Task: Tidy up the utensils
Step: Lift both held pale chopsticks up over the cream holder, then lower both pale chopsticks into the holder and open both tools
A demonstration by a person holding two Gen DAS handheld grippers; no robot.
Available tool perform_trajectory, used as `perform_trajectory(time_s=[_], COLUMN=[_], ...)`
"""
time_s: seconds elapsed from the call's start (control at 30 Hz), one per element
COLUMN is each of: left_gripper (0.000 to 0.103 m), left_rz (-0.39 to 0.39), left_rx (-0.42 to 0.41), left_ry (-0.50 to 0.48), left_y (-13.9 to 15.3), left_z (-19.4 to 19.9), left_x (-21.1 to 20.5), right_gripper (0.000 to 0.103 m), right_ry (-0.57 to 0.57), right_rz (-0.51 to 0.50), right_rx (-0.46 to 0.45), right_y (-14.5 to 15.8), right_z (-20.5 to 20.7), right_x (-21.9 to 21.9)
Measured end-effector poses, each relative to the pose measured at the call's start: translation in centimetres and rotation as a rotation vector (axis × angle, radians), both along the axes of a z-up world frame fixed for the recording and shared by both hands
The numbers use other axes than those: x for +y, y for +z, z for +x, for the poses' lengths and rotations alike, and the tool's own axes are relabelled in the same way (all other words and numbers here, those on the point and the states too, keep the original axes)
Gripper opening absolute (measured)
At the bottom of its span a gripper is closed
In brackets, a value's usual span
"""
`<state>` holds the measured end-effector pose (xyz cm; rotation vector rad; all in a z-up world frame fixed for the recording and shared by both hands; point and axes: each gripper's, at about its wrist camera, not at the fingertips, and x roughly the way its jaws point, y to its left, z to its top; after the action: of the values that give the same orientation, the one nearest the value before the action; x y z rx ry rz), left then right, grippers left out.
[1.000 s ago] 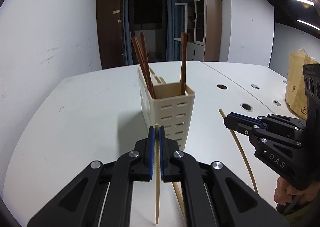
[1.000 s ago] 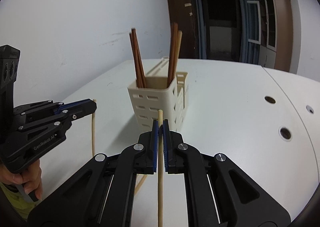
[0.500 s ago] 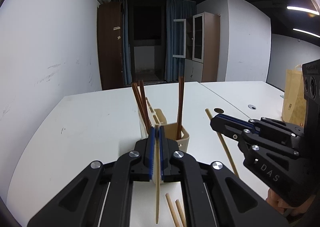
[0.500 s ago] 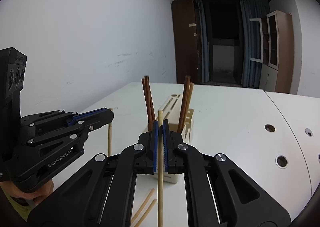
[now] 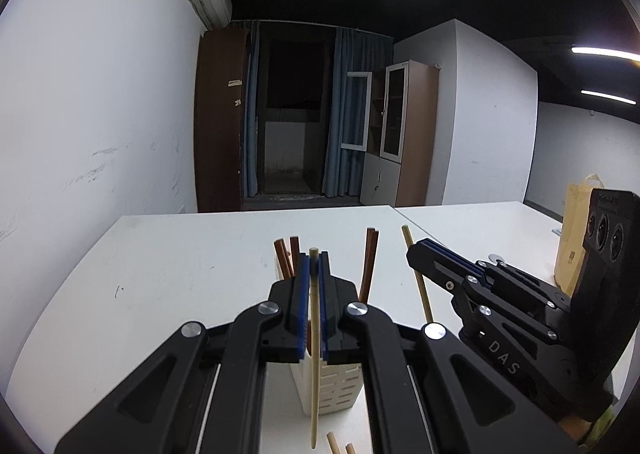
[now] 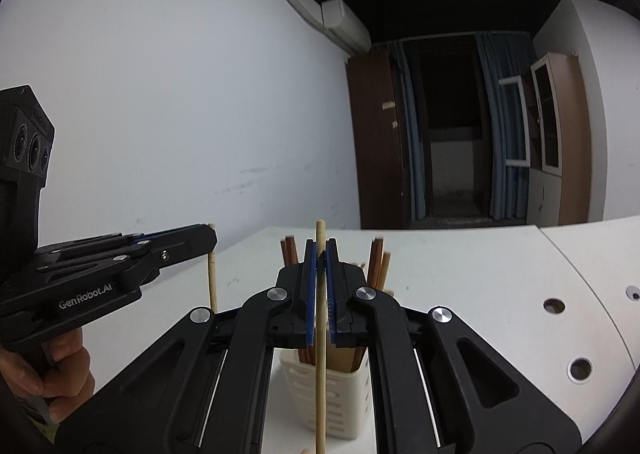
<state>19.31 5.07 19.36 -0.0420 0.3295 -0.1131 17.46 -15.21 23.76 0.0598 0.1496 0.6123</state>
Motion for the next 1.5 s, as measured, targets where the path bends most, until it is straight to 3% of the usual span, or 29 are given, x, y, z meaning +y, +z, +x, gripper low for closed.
perform_trajectory(time_s=[0.27,0.43,0.8,1.17,1.3,1.5], left_gripper=[0.004,0.004,0.004,0.004,0.004,0.004], left_rz=[-0.006,-0.031,-0.034,-0.015,0.013,-0.013], left_rx=[-0.041,-0.080,-0.282,-0.317,-0.242,-0.171], left_ry=[-0.005,-0.014,-0.023,-0.035,-0.039,-0.049], left_y=[0.7,1.2,3.4,2.3,0.6,-1.0], left_z=[1.0,1.2,-0.7,1.5,4.2,5.9], left_x=[0.2,0.3,-0.3,-0.9,-1.2,-0.3], right_gripper=[0.004,0.004,0.004,0.004,0.004,0.004], right_ry=[-0.058,-0.060,-0.075,-0.058,-0.043,-0.050], right_rz=[0.119,0.175,0.272,0.268,0.251,0.230], right_rx=[-0.118,-0.146,-0.242,-0.243,-0.224,-0.206], right_y=[0.3,0.2,-0.4,-1.5,-2.4,-3.7], right_z=[0.9,2.4,4.3,6.7,7.6,7.9], right_x=[-1.0,-1.5,-1.6,-0.3,0.3,0.7])
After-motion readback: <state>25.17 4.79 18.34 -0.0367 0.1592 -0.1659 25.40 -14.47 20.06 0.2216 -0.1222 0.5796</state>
